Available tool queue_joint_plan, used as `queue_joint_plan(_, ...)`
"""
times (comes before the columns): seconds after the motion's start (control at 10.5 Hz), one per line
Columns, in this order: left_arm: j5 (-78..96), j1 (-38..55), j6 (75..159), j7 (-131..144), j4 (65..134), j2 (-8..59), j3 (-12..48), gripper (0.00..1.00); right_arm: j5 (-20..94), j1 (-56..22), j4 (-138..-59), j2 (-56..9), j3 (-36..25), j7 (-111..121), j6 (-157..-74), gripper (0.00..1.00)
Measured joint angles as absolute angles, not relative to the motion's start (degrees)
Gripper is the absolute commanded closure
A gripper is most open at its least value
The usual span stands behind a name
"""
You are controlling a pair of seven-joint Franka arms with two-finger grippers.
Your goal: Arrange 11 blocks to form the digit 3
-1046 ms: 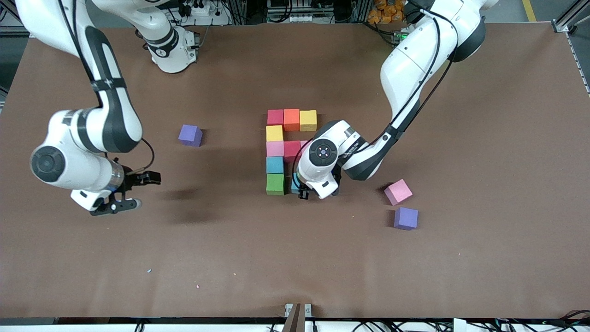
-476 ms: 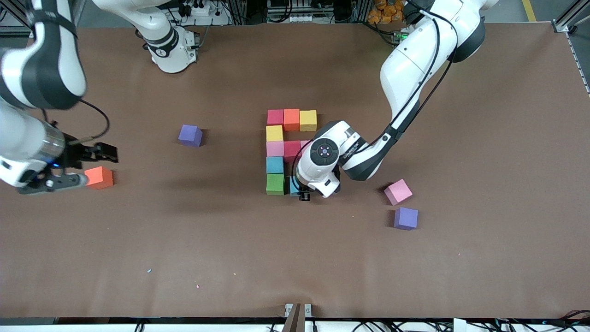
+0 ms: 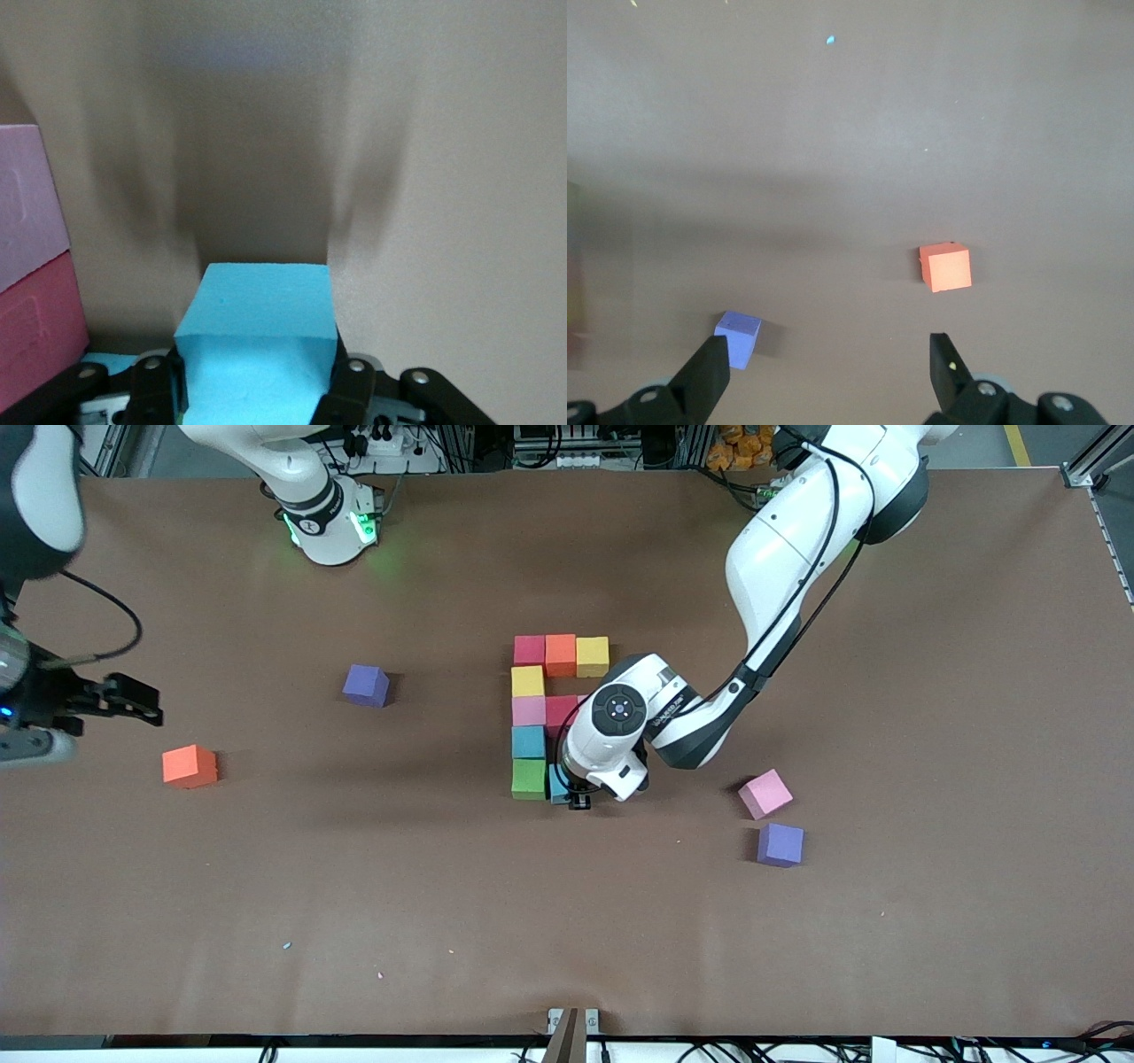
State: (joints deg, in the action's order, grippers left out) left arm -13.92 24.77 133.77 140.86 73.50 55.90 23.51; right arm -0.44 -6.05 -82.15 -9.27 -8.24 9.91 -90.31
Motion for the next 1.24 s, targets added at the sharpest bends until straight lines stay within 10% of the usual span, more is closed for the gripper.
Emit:
queue_joint_plan(1.05,-13.9,26.3,134.8,141.0,72.2,57.0,22.4,0.95,2.6,4.1,-89.4,-1.8,0.5,10.2,-89.4,0.00)
queue_joint_plan(1.14,-13.9,26.3,134.9,141.0,72.2,57.0,22.4,0.86,2.5,4.1,-88.9,-1.8,0.5,10.2,-89.4,0.00)
queue_joint_plan(1.24,-13.9,26.3,134.9,141.0,72.1,57.0,22.4,0.54,2.3,4.1,-88.3,-1.7,0.5,10.3,-89.3,0.00)
